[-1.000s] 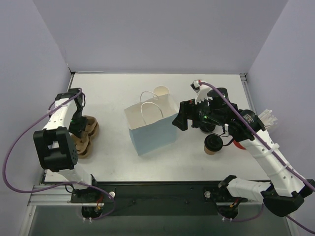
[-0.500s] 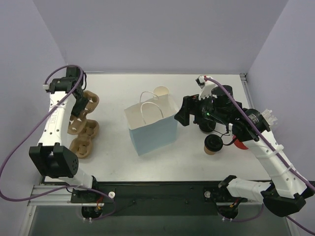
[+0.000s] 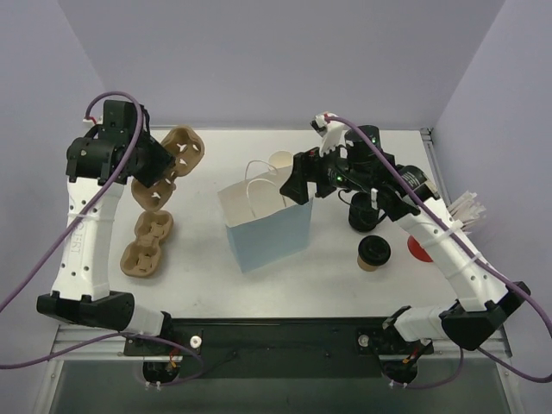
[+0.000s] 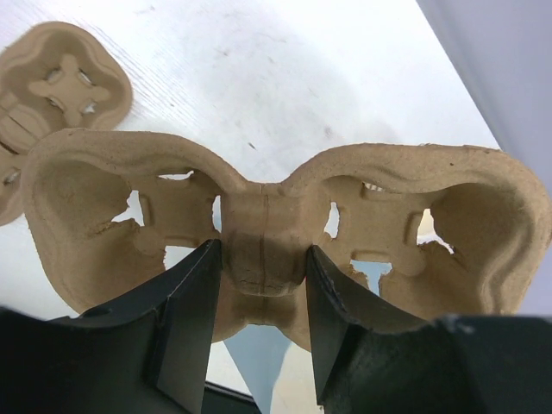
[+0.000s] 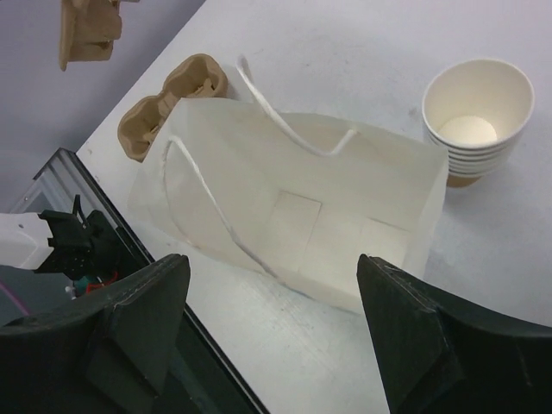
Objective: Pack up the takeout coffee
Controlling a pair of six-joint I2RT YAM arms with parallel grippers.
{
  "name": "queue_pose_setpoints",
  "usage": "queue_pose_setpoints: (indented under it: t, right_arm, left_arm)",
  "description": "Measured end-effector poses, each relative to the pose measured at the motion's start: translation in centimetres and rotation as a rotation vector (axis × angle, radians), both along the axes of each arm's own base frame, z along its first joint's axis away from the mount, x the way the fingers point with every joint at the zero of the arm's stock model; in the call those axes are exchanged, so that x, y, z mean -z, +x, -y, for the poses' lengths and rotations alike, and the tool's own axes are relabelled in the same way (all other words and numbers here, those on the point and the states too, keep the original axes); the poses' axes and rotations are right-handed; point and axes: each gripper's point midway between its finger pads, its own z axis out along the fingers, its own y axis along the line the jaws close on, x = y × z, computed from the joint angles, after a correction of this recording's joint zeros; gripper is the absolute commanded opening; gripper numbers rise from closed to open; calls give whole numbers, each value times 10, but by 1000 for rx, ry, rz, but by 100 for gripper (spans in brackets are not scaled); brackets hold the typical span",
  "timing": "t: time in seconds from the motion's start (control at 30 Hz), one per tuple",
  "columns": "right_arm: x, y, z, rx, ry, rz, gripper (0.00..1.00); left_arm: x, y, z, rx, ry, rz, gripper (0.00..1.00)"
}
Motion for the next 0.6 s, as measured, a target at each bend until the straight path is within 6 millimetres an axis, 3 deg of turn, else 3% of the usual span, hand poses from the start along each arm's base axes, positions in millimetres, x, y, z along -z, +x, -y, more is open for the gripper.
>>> queue_pose_setpoints:
  t: [0.23,0.33,0.5,0.6]
  right_arm:
    - [0,11,-26,-144,28,107,80]
    - [-2,10,-35,-215,48,169,76]
    - [8,5,-44,-303,57,202,58]
    - [19,0,-48,-341,49,211,28]
  left_arm:
    - [-39,-17,28,118,-103,95,36]
    - [-48,-23,44,171,-137,115,36]
    - [-48,-37,70,247,-194,103,36]
    - [-39,-51,87,293,-235,69,35]
